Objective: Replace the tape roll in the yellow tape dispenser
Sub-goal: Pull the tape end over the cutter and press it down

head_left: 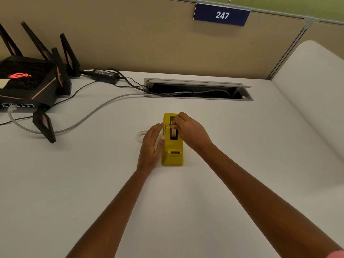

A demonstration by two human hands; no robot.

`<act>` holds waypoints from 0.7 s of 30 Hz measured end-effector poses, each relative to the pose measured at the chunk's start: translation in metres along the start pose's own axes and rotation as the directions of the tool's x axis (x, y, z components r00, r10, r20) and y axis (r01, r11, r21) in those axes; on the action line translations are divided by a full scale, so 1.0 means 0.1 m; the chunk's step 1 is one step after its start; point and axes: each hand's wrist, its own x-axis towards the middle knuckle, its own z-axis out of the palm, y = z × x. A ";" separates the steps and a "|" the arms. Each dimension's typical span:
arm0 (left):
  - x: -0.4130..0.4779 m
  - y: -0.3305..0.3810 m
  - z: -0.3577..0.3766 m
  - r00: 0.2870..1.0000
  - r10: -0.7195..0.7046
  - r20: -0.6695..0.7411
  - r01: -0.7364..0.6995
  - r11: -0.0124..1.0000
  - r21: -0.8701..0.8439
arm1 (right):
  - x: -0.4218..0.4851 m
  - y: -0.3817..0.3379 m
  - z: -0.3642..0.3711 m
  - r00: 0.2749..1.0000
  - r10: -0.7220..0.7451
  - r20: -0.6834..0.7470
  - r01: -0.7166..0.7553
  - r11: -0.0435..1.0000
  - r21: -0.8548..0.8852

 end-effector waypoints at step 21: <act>-0.21 0.01 -0.07 0.963 -0.012 0.268 -0.039 0.982 0.186 | -0.17 -0.14 0.09 0.996 0.092 -0.008 -0.093 0.993 -0.079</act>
